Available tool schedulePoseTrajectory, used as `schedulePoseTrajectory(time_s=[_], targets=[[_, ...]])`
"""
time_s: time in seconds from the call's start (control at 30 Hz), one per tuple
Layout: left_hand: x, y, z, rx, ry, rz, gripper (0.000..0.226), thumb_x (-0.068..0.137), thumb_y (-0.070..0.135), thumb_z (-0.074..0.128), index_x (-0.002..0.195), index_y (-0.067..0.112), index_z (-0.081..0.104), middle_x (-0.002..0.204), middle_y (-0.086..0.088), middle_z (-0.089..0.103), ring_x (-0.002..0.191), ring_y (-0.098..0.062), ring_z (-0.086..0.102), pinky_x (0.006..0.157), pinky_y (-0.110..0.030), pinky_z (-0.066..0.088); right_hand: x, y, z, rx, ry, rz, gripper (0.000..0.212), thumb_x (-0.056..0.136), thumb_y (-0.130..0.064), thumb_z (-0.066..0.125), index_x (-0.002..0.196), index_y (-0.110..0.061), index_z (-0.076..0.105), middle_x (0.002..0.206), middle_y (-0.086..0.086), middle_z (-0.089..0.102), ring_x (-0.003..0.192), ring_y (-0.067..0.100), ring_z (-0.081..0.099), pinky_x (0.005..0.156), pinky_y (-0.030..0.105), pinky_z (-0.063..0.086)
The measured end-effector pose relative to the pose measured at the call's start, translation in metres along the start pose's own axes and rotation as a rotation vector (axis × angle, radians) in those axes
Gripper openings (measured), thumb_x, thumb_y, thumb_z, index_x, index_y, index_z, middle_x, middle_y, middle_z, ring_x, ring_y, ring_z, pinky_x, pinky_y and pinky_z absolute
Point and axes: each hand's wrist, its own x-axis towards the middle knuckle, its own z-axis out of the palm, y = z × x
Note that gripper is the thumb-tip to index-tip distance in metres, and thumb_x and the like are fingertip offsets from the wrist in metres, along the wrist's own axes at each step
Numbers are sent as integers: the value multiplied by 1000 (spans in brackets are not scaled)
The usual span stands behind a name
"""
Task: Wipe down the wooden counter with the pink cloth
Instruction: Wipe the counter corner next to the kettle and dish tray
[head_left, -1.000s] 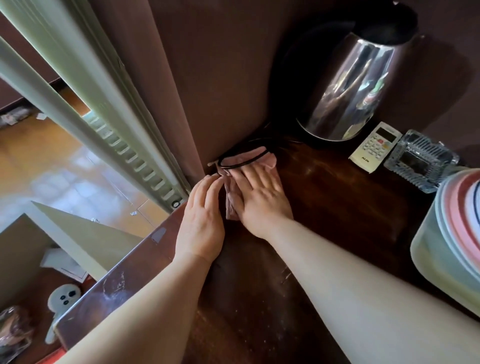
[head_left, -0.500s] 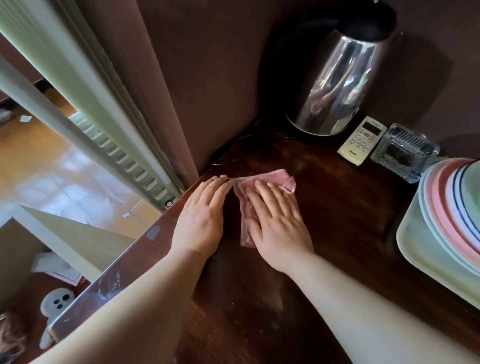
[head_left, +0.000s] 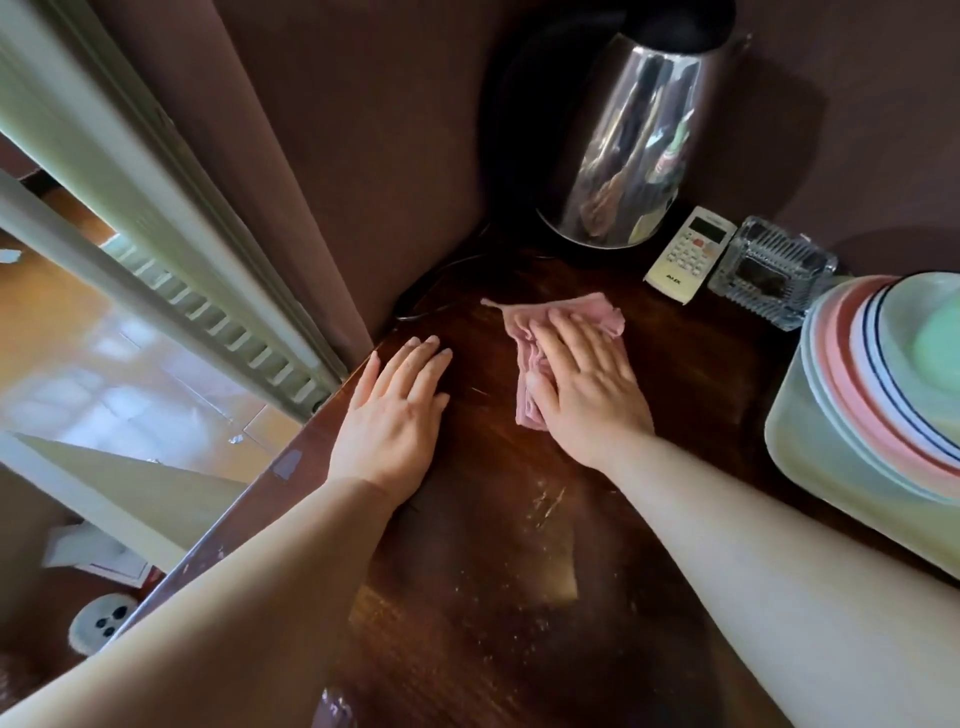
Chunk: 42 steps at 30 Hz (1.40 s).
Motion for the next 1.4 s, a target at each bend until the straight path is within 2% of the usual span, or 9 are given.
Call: schedulePoseTrajectory(time_s=[0.2, 0.33, 0.47, 0.6, 0.7, 0.83, 0.97, 1.17, 1.4], targets=[[6, 9, -14, 55, -122, -37, 51, 103, 33, 32, 152, 21, 25, 160, 3, 21, 149, -14, 5, 120, -47, -2, -42, -3, 6, -22, 15, 52, 66, 99, -53, 1, 161, -29, -2, 170, -1, -5, 156, 17, -7, 118, 32, -21], [13, 54, -15, 155, -315, -275, 83, 94, 62, 31, 154, 17, -2, 162, -2, -1, 148, -21, -12, 111, -49, -20, -33, 20, -2, 45, -18, 74, 66, 99, -53, 7, 161, -32, 7, 170, -5, 1, 155, 14, -3, 125, 36, -8], [29, 99, -7, 126, -624, -552, 105, 88, 70, 40, 147, 15, -28, 152, -5, -38, 141, -27, -32, 112, -53, -15, -15, 31, -2, 42, 15, 202, 61, 105, -45, 21, 162, -28, 6, 170, -1, -2, 156, 17, -4, 126, 43, -3], [42, 96, -7, 156, -726, -574, 111, 86, 71, 43, 145, 14, -32, 149, -7, -43, 141, -30, -32, 116, -53, -8, -68, 26, 12, 51, 49, 188, 65, 101, -51, 12, 161, -26, 10, 169, 1, 6, 156, 20, 4, 126, 47, 6], [39, 89, -5, 157, -753, -521, 112, 84, 77, 37, 144, 15, -33, 149, -8, -43, 140, -32, -32, 116, -54, -7, -47, 48, 4, 43, 72, 228, 64, 101, -49, 14, 161, -27, 15, 169, 1, 11, 156, 20, 7, 126, 45, 5], [37, 88, -8, 80, -768, -528, 129, 62, 96, 30, 139, 19, -39, 145, -4, -48, 138, -31, -37, 113, -54, -12, -22, 60, -2, 30, 80, 370, 62, 104, -47, 16, 162, -28, 2, 170, 1, 1, 156, 20, -1, 125, 42, -3], [39, 93, -5, 99, -779, -554, 139, 58, 96, 41, 140, 18, -40, 143, -5, -51, 136, -33, -39, 114, -56, -12, -58, 42, 10, 56, 126, 434, 65, 103, -50, 21, 162, -25, 10, 169, 5, 10, 155, 26, 9, 124, 43, -2], [39, 94, -6, 131, -788, -559, 141, 56, 97, 41, 138, 18, -41, 144, -6, -49, 138, -34, -36, 113, -57, -10, -15, 80, -7, 49, 53, 517, 66, 105, -50, 19, 162, -25, -1, 170, 3, -3, 156, 23, -3, 123, 41, -8], [34, 96, -8, 112, -727, -544, 143, 53, 98, 42, 141, 18, -38, 147, -6, -46, 139, -32, -35, 113, -57, -11, -84, 58, 6, 23, 38, 395, 65, 104, -53, 19, 162, -26, 1, 170, 2, 0, 156, 23, -1, 126, 42, -1]])
